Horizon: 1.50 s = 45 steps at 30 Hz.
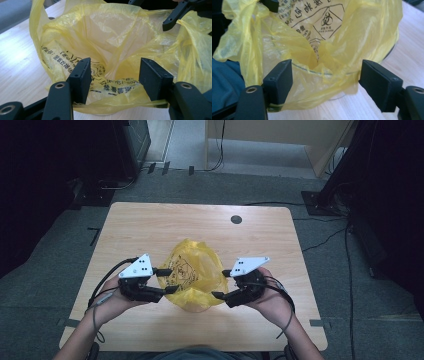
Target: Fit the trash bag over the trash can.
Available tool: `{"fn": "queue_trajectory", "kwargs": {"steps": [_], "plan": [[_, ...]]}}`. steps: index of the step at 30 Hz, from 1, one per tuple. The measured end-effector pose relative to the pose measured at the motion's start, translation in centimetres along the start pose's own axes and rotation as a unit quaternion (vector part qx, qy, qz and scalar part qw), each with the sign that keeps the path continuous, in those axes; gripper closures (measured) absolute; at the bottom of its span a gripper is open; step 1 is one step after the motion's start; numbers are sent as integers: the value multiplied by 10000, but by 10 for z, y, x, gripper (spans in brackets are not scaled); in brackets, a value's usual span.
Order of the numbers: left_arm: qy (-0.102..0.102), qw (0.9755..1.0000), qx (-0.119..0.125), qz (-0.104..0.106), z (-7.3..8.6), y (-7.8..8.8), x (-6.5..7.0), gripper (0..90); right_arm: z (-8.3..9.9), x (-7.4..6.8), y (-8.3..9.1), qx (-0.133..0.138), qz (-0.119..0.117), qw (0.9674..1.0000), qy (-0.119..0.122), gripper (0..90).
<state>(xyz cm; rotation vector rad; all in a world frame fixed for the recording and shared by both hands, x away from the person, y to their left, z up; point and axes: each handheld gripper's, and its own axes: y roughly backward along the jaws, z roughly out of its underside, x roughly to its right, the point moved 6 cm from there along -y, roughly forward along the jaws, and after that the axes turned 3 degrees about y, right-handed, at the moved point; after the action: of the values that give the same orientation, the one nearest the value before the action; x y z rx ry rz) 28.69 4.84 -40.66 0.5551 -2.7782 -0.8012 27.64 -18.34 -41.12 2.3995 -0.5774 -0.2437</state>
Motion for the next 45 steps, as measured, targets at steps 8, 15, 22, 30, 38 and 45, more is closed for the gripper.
{"fn": "queue_trajectory", "kwargs": {"steps": [8, 15, 22, 30, 38, 45], "plan": [[31, 9971, 756, 71, 14, -11, -9, 405, 5, 1, -9, -198, 104, 9997, 122, 254], [92, 9948, 990, 201, 13, -27, -17, 356, 6, 8, -19, -216, 209, 9995, 136, 265], [70, 9970, 758, 106, 4, -49, -33, 353, 5, 28, -18, -106, 451, 9989, -45, 271], [266, 9956, 866, 256, -15, -70, -63, 365, 6, 56, -20, -5, 706, 9971, -271, 270], [292, 9975, 620, -166, -39, -90, -92, 342, 4, 93, -13, 316, 1086, 9902, -816, 279], [600, 9971, 434, -160, -48, -59, -90, 319, -8, 86, 7, 674, 960, 9902, -763, 279]]}}
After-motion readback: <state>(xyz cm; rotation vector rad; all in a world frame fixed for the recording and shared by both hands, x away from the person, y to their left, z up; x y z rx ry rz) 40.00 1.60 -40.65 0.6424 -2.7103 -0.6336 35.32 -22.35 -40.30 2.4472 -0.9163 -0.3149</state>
